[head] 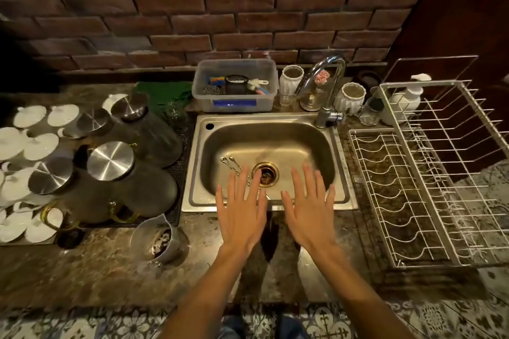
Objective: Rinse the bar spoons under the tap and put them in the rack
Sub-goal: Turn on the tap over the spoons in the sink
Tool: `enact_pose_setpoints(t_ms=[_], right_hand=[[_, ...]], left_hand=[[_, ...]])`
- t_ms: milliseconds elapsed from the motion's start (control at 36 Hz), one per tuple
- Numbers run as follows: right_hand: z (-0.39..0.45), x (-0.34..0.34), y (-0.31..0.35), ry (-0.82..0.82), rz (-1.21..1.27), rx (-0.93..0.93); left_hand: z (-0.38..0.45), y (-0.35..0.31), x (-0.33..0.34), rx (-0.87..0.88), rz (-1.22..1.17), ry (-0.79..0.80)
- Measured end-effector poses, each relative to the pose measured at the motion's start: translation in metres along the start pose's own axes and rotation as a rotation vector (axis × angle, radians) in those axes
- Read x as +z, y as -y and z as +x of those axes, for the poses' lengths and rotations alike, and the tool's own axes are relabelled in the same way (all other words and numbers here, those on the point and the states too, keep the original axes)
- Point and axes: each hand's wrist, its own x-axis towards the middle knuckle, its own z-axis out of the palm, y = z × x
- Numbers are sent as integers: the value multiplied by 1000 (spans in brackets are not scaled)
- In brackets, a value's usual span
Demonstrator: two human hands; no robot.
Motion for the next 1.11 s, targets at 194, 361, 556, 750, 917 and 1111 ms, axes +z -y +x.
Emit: enact_pose_setpoints(t_ms=[194, 361, 556, 750, 917, 1111], right_hand=[[7, 20, 3, 115, -30, -10], [23, 34, -4, 205, -2, 8], [57, 55, -26, 269, -14, 28], [97, 77, -51, 306, 104, 27], [134, 94, -73, 340, 292, -10], [167, 107, -88, 225, 460, -2]], left_hand=[[-2, 1, 19, -87, -6, 105], [9, 11, 38, -36, 18, 202], [40, 24, 64, -72, 50, 325], [64, 29, 102, -39, 63, 422], [58, 33, 135, -38, 47, 510], [60, 36, 140, -33, 67, 481]])
